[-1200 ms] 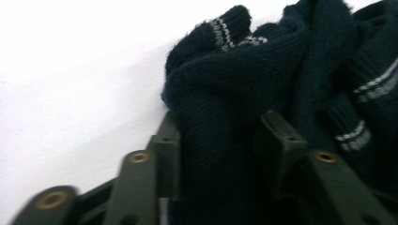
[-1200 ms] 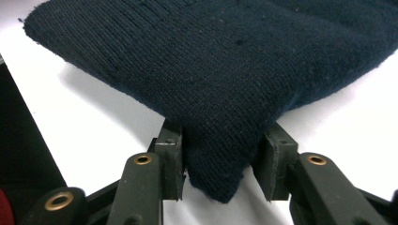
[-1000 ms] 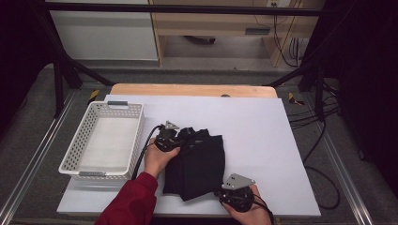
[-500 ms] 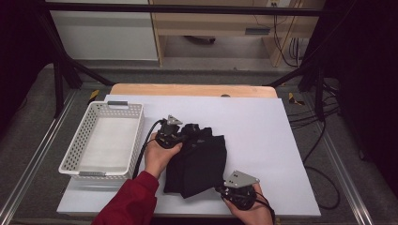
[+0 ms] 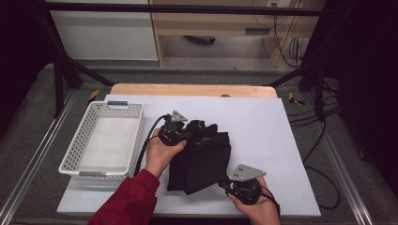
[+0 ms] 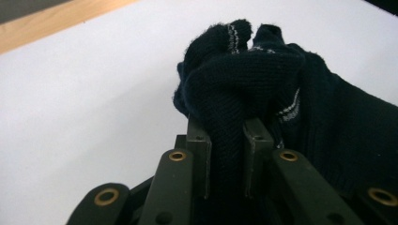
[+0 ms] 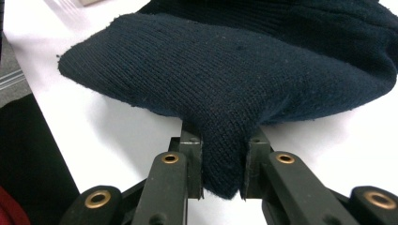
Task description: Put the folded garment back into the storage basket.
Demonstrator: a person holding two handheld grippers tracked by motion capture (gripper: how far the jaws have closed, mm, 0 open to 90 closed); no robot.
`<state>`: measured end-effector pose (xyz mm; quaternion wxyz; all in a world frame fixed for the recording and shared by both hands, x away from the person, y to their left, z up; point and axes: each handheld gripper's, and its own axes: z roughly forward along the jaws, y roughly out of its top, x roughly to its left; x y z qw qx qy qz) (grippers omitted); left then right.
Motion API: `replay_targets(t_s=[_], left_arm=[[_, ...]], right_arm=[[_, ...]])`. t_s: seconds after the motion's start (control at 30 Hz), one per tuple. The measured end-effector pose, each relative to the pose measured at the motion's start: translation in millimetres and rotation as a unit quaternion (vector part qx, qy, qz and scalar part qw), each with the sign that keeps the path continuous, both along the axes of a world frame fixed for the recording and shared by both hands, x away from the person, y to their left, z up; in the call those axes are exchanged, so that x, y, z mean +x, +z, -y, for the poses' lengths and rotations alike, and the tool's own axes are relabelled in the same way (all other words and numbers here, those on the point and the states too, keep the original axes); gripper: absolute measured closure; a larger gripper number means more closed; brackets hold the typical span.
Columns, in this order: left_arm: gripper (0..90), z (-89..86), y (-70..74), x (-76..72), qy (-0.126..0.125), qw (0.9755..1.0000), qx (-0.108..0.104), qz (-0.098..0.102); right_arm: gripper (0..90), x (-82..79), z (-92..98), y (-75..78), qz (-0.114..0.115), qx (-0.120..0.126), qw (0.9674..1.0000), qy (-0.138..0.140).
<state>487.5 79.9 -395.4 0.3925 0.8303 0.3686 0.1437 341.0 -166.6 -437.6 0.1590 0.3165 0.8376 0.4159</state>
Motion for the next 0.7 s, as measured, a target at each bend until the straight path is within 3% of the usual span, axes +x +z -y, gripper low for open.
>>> replay_targets(t_s=[0.17, 0.23, 0.3, 0.43, 0.7], left_arm=[[77.3, -1.3, 11.6, -0.9, -0.008, 0.9999, 0.001, 0.009], [77.3, -5.4, 16.2, -1.5, -0.005, 0.9999, 0.004, 0.016], [77.3, -12.6, 20.0, -2.1, -0.003, 0.9999, -0.010, 0.013], [77.3, -20.4, 25.8, -3.4, 0.000, 0.9998, -0.014, 0.016], [77.3, -25.5, 39.7, -2.6, 0.002, 0.9998, -0.005, 0.022]], right_arm=[[75.9, 5.1, -7.3, 15.9, 0.007, -0.004, 0.9999, 0.007], [76.0, 5.6, -9.8, 17.0, 0.010, -0.008, 0.9999, 0.008], [76.1, 6.9, -15.0, 17.6, 0.011, -0.004, 0.9999, 0.006], [76.1, 8.1, -21.2, 18.4, 0.008, -0.002, 0.9999, 0.008], [76.2, 12.5, -29.4, 25.0, 0.012, 0.003, 0.9998, 0.014]])
